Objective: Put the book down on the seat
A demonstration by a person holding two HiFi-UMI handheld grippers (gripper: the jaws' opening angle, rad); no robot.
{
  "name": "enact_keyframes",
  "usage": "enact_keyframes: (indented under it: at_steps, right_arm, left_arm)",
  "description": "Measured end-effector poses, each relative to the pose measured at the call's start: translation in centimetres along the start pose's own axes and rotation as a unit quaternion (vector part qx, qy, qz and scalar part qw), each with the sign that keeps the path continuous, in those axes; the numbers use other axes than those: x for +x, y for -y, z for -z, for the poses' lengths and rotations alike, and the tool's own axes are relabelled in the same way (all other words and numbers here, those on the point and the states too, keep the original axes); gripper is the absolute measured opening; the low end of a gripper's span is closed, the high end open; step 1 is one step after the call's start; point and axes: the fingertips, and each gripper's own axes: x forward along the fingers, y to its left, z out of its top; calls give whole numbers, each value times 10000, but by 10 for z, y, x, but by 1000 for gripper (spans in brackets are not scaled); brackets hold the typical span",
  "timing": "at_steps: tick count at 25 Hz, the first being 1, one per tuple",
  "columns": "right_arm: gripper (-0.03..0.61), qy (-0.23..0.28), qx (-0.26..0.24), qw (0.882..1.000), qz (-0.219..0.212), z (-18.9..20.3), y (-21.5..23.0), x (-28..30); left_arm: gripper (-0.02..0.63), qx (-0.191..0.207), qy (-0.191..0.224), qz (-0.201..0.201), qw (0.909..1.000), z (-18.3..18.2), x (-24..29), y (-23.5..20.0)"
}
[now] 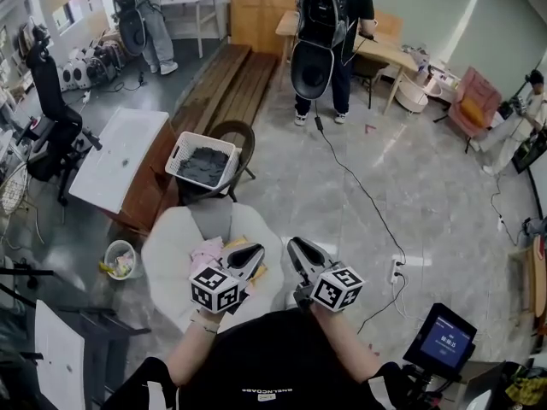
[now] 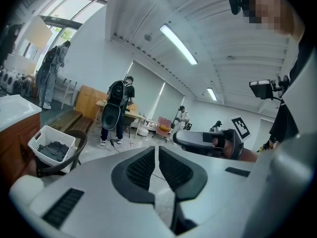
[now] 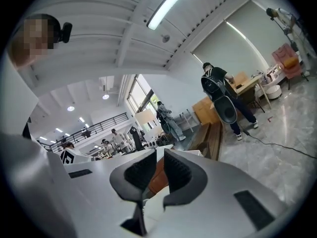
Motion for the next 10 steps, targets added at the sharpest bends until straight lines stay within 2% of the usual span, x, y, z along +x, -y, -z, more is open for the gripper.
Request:
enact_keyframes:
  at_steps: [10]
  right_arm:
    - [64, 49, 102, 9999, 38, 0, 10, 0]
  left_arm:
    - [17, 13, 18, -24, 10000, 1, 4, -2]
